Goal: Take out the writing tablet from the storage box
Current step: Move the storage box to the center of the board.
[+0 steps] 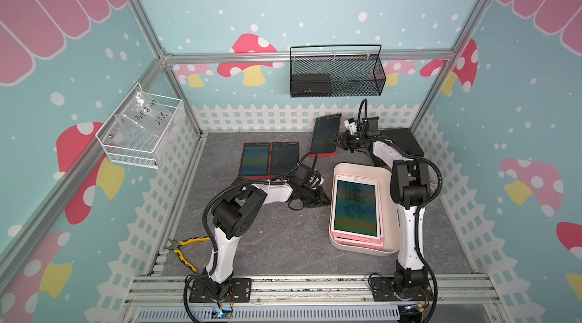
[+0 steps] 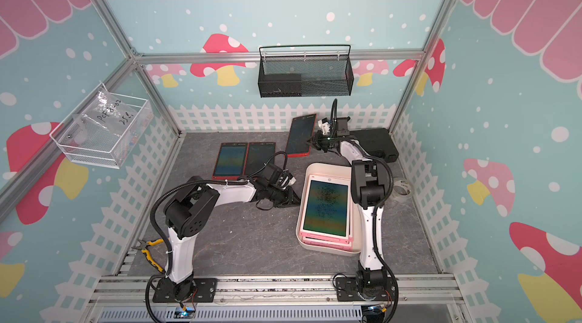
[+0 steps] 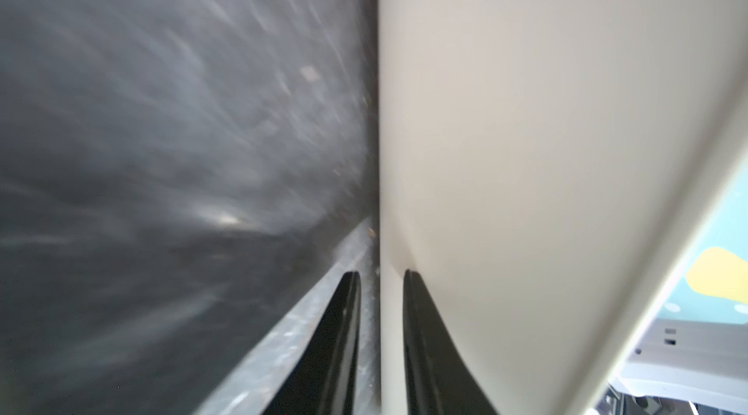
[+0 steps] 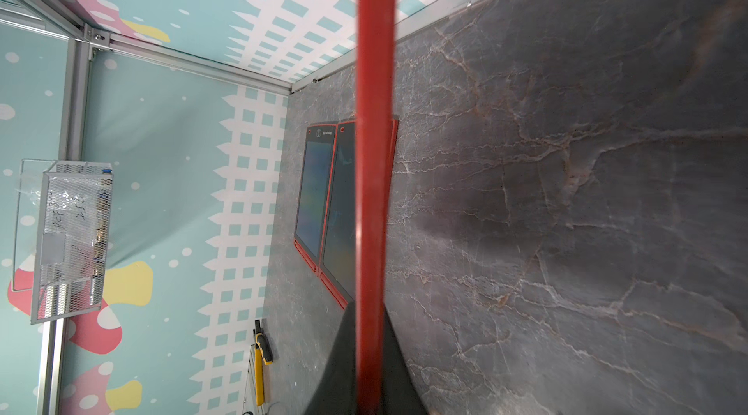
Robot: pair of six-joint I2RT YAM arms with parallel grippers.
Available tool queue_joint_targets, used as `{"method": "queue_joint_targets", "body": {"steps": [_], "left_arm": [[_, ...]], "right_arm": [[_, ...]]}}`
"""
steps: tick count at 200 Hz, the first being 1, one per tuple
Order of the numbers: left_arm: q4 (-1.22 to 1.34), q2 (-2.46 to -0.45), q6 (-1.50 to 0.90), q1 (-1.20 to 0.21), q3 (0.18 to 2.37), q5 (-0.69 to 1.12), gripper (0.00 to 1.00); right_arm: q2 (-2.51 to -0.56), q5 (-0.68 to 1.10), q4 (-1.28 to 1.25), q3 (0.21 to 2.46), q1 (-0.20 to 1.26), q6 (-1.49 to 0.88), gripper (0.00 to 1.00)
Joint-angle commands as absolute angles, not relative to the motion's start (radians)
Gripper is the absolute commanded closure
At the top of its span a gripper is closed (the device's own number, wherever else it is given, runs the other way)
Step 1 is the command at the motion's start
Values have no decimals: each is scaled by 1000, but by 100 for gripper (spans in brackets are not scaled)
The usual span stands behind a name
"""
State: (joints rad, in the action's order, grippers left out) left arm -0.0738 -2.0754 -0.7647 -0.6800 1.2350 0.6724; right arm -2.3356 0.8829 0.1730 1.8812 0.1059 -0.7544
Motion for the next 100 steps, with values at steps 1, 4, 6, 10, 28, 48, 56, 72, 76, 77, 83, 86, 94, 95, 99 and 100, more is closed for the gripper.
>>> {"method": "queue_joint_targets", "body": {"steps": [1,4,6,10,28,48,56,72,76,77,83,86,94,95,99,100], "left_arm": [[-23,-2099,-823,-707,1240,670,77],[-18,-2101,-828,-710,1244,671,77],[-18,-2103,-831,-711,1246,672,77],[-17,-2106,-835,-716,1252,671,78],[-32,-2118,-836,-733,1285,660,78],[-36,-2129,-842,-745,1303,659,78],[-37,-2135,-845,-752,1311,657,77],[-42,-2153,-853,-774,1336,659,78],[-43,-2155,-855,-777,1341,658,78],[-42,-2155,-856,-777,1342,658,78],[-43,-2158,-859,-779,1346,657,78],[-43,-2158,-859,-779,1347,658,78],[-51,-2152,-855,-777,1346,655,78],[-53,-2152,-854,-777,1346,653,78],[-60,-2144,-847,-774,1342,646,78],[-63,-2141,-845,-773,1341,643,78]], "right_arm": [[-2318,886,180,1861,115,-710,100],[-2314,885,177,1853,115,-707,100],[-2310,886,177,1847,115,-706,100],[-2302,886,174,1835,114,-703,100],[-2279,881,173,1796,108,-686,100],[-2282,902,172,1775,104,-686,100],[-2288,913,171,1769,104,-682,100],[-2295,927,184,1758,104,-658,100],[-2297,935,191,1758,105,-648,100],[-2297,937,194,1758,106,-645,100],[-2302,948,208,1759,107,-629,100],[-2304,954,218,1760,106,-620,100],[-2308,957,250,1768,107,-592,100],[-2307,957,255,1769,106,-588,100],[-2308,958,272,1774,106,-573,100],[-2308,959,275,1774,106,-569,100]]}}
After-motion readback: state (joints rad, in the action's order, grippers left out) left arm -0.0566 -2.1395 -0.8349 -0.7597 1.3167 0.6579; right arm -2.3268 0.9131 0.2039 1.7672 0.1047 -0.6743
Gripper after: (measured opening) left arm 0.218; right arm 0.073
